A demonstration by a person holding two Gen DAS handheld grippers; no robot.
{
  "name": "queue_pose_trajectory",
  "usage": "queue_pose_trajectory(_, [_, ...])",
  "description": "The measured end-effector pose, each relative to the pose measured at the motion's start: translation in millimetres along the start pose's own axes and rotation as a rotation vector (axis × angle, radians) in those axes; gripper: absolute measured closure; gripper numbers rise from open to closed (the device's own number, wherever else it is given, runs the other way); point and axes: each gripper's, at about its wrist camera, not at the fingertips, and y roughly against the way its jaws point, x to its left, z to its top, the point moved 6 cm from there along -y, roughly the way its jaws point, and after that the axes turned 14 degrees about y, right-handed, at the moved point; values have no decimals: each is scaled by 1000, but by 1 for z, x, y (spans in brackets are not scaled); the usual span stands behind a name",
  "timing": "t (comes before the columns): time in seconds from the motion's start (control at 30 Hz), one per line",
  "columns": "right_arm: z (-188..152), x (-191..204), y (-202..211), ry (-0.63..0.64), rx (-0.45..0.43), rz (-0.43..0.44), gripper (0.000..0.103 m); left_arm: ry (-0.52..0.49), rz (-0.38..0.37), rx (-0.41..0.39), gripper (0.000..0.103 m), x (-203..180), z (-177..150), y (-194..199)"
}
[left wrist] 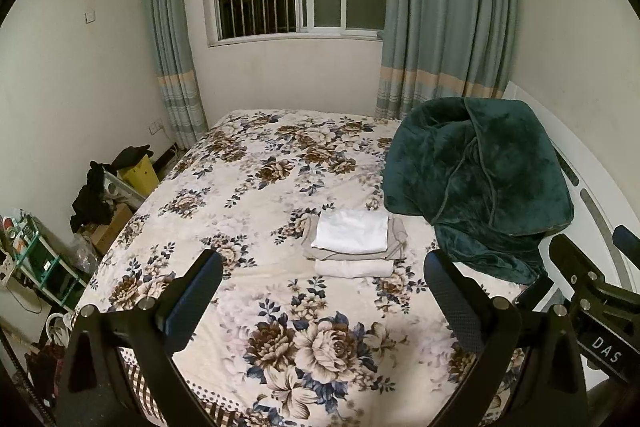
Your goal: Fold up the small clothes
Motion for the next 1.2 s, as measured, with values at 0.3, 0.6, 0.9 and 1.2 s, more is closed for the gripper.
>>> queue_pose_trajectory(0.3, [-1,0,1,-1,-6,0,0,0,-2,1,0,1,0,-1])
queue_pose_trajectory(0.6, [-2,4,2,-3,-16,-4,0,14,8,-1,0,7,-1,7])
queue_pose_trajectory(0.9, [-4,5,3,-5,-15,-5,0,16,8,-1,0,8,-2,8])
queue_pose_trajectory(1.2, [-3,5,3,-6,-20,-8,0,19,9,-5,0,10,-2,12])
